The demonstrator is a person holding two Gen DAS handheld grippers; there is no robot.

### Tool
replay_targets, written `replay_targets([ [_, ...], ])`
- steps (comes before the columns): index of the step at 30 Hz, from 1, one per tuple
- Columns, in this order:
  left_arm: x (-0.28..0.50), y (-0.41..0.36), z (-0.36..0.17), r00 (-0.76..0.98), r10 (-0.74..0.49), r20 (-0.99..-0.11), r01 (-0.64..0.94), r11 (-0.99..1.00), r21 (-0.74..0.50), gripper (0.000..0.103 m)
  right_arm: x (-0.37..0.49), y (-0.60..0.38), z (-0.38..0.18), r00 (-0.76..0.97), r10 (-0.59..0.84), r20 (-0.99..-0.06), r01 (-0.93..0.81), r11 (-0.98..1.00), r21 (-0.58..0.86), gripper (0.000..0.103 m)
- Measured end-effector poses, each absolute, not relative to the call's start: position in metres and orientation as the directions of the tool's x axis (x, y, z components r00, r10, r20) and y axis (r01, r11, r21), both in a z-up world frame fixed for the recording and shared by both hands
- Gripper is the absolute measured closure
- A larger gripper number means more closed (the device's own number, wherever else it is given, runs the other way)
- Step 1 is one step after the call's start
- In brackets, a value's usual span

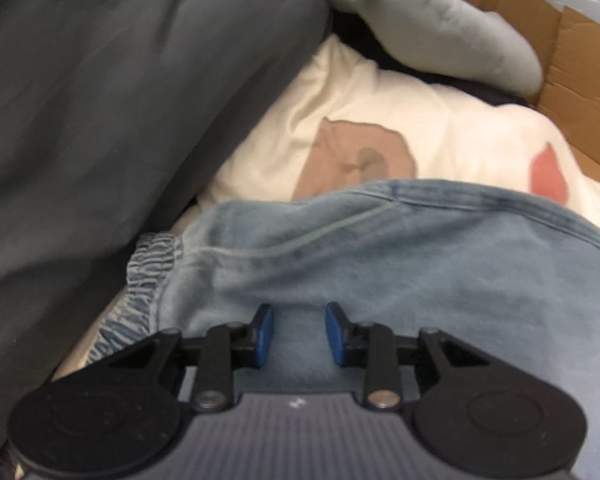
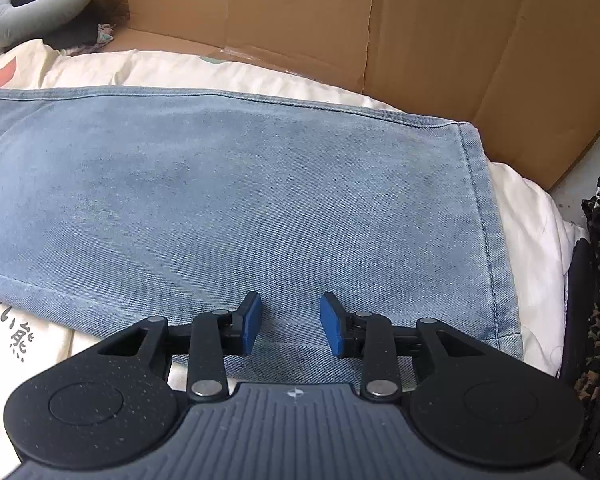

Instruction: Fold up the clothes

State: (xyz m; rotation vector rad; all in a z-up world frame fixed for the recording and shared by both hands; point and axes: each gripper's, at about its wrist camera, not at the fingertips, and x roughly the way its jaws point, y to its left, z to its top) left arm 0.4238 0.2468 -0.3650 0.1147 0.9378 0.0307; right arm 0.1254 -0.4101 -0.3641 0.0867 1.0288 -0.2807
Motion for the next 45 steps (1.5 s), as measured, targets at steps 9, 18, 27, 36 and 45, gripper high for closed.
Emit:
replay_targets([
  [9, 0.46, 0.254, -0.371, 0.599, 0.1, -0.795, -0.021, 0.994, 0.109, 0.074, 0.128, -0.409, -0.366, 0.486, -0.199, -0.851, 0.258, 0.963, -0.079, 0.061],
  [18, 0.474, 0.256, -0.358, 0.593, 0.121, -0.796, -0.062, 0.993, 0.105, 0.082, 0.129, -0.411, -0.369, 0.49, -0.202, -0.848, 0.259, 0.963, -0.08, 0.058],
  [27, 0.426, 0.275, -0.327, 0.625, 0.077, -0.777, -0.084, 0.996, 0.031, 0.082, 0.13, -0.415, -0.363, 0.484, -0.196, -0.853, 0.286, 0.957, -0.058, 0.057],
  [36, 0.396, 0.278, -0.358, 0.562, 0.084, -0.822, -0.056, 0.996, 0.064, 0.082, 0.124, -0.416, -0.361, 0.48, -0.212, -0.851, 0.297, 0.952, -0.069, 0.057],
  [45, 0.405, 0.291, -0.364, 0.518, 0.16, -0.84, -0.109, 0.987, 0.121, 0.09, 0.12, -0.419, -0.362, 0.481, -0.214, -0.85, 0.298, 0.952, -0.071, 0.055],
])
